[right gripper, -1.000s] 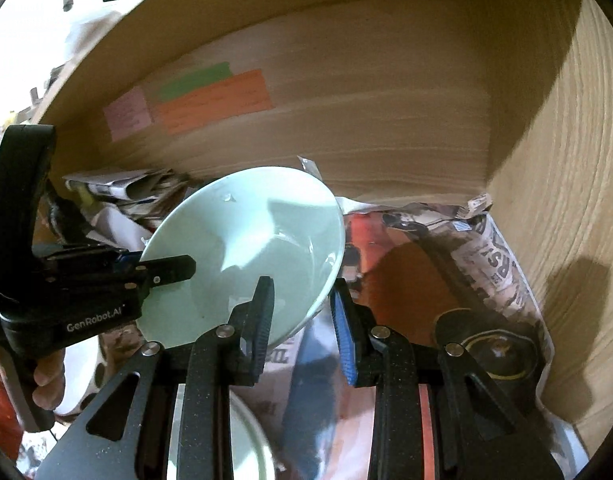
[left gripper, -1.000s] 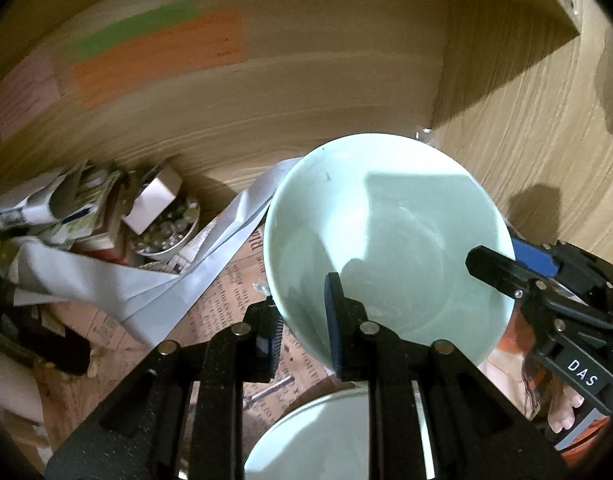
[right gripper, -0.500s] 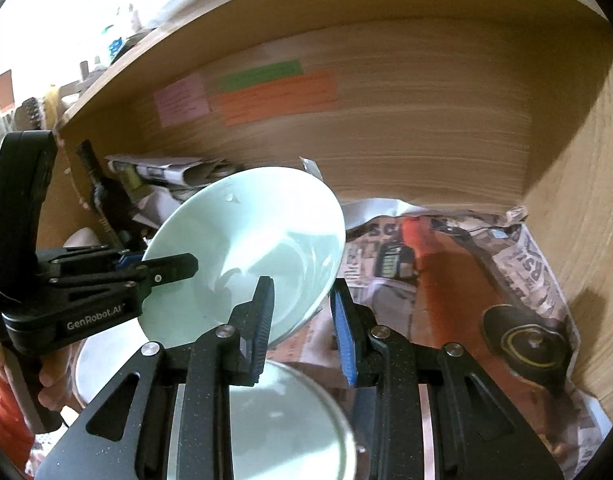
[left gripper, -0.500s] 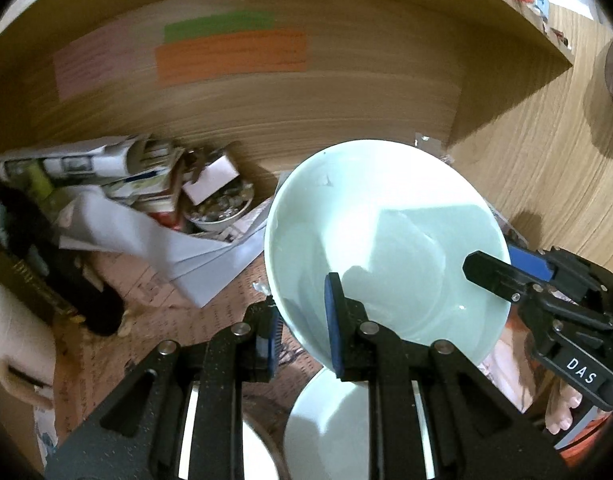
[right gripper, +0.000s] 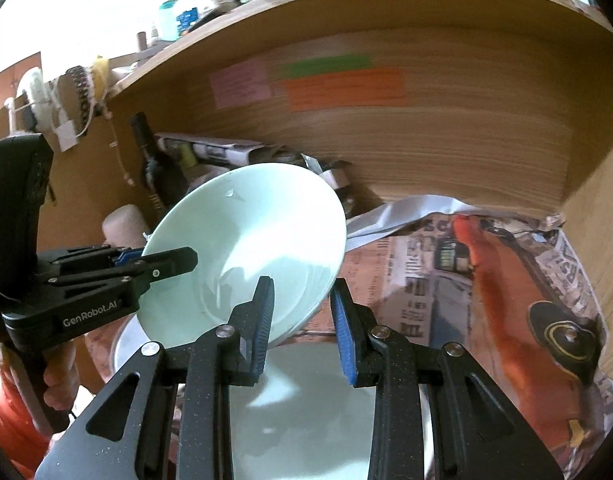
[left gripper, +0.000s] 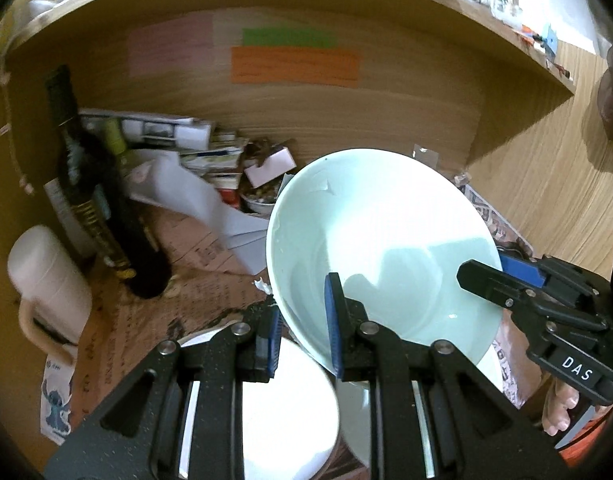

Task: Organize plates and bowls
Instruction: 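Lift the mint-green bowl with both grippers and carry it over the stack, then lower the mint-green bowl with both grippers into the white spotted bowl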

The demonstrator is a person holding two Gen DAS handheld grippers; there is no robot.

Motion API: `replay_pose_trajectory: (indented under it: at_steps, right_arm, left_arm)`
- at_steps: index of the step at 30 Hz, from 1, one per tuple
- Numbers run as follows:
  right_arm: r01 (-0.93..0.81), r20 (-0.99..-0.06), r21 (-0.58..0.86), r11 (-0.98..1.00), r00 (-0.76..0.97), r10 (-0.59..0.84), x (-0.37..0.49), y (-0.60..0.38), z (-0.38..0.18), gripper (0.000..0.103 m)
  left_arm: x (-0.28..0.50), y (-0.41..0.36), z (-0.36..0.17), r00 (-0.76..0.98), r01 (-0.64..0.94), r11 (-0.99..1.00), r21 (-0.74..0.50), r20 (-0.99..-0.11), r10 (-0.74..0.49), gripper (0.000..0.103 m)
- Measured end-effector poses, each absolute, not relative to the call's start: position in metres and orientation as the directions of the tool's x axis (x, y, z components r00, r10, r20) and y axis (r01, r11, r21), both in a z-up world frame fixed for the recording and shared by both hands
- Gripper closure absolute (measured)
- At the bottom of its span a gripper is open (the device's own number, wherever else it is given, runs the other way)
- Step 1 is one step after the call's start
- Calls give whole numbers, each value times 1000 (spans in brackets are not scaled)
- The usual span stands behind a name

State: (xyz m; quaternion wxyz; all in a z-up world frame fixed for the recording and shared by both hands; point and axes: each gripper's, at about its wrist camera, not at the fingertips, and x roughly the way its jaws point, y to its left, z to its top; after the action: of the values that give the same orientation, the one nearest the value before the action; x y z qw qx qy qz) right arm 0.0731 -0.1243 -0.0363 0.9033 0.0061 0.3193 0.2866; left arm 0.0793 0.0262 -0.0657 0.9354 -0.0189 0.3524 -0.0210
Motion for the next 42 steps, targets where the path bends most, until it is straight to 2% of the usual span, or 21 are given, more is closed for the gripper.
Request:
replay_pose_trajectory:
  at_steps: [19, 36, 42]
  right_arm:
    - [-599, -611, 238, 765, 520, 597, 49, -68, -62, 76]
    - [-630, -672, 248, 736, 435, 599, 42, -38, -89, 76]
    - [-627, -688, 245, 740, 426, 588, 43, -36, -94, 76]
  left_arm:
    - [20, 77, -81, 744, -95, 994, -45, -667, 41, 84]
    - [-3, 103, -109, 709, -170, 984, -46, -700, 89, 84]
    - [1, 107, -120, 686, -170, 983, -63, -724, 73, 84]
